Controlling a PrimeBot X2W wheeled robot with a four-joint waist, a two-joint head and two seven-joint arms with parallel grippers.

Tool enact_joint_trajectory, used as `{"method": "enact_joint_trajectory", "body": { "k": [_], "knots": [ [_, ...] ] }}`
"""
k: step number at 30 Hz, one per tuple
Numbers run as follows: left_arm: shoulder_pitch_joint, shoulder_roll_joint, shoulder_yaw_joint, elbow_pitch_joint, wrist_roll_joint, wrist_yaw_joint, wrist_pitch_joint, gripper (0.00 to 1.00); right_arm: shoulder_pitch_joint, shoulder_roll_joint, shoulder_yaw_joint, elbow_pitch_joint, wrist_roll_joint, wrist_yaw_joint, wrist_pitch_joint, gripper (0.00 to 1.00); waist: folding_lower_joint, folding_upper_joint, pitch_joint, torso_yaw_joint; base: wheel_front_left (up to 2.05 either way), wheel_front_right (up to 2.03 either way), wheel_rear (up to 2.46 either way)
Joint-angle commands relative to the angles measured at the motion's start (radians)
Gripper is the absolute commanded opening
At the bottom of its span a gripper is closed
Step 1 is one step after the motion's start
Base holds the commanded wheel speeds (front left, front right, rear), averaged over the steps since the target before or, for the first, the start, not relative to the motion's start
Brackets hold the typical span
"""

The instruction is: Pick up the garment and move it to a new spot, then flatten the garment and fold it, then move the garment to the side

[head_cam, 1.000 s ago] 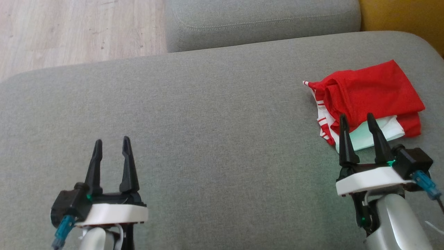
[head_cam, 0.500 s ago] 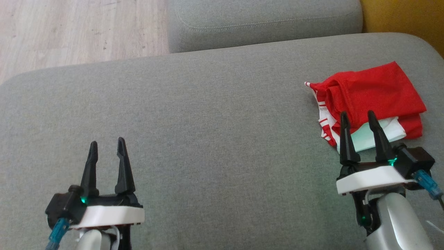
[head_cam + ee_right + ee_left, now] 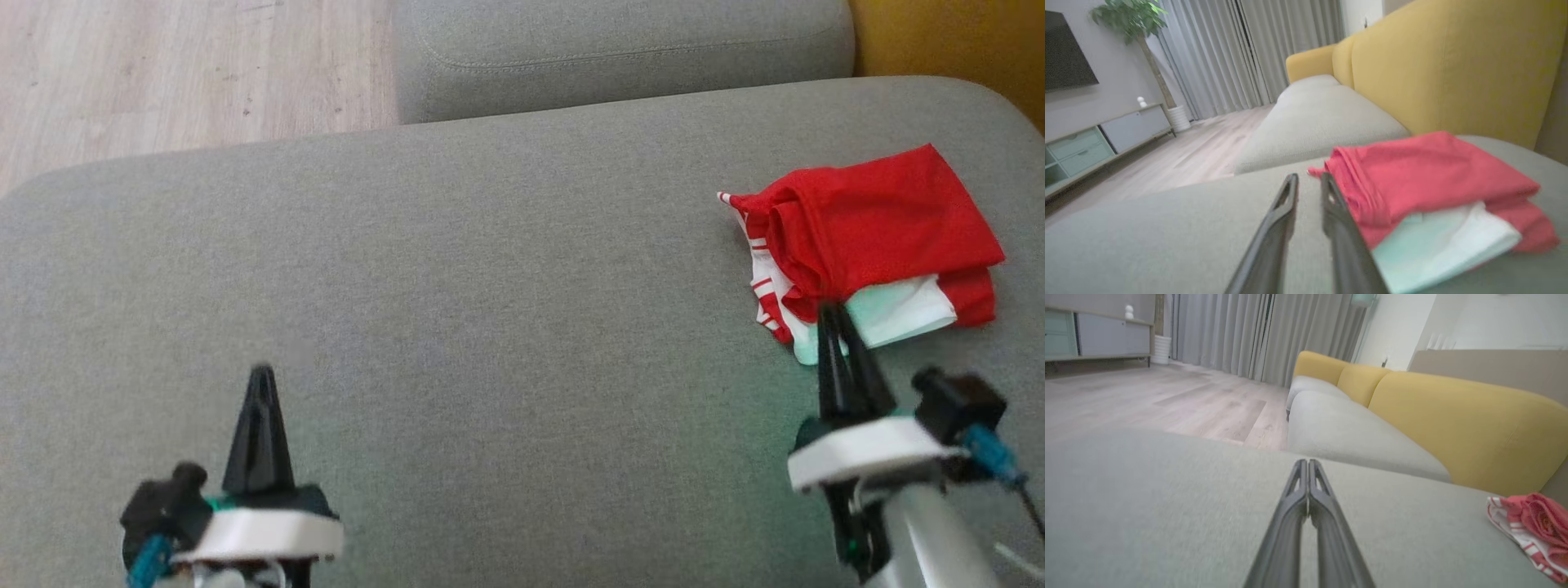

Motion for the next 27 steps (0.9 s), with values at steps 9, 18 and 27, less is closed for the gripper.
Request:
{"method": "enact_joint_trajectory", "body": {
  "k": [9,18,27],
  "knots": [
    [-0.014,0.001,0.015,-0.008,-0.094,-0.003,0.028,0.0,-0.006,0.0,-0.011,-0.018,0.102,0.001,0.026,0.0,0.0,0.0,-0.003,0.002,0.0,0.0,0.0],
    [-0.018,0.002,0.027,-0.008,-0.186,-0.005,0.054,0.0,-0.002,0.0,-0.022,-0.026,0.2,0.001,0.053,0.0,0.0,0.0,-0.006,0.005,0.0,0.0,0.0],
    [-0.022,0.002,0.038,-0.007,-0.267,-0.007,0.078,0.0,0.001,0.001,-0.031,-0.033,0.288,0.001,0.076,0.0,0.0,0.0,-0.009,0.007,0.0,0.0,0.0]
  ]
}}
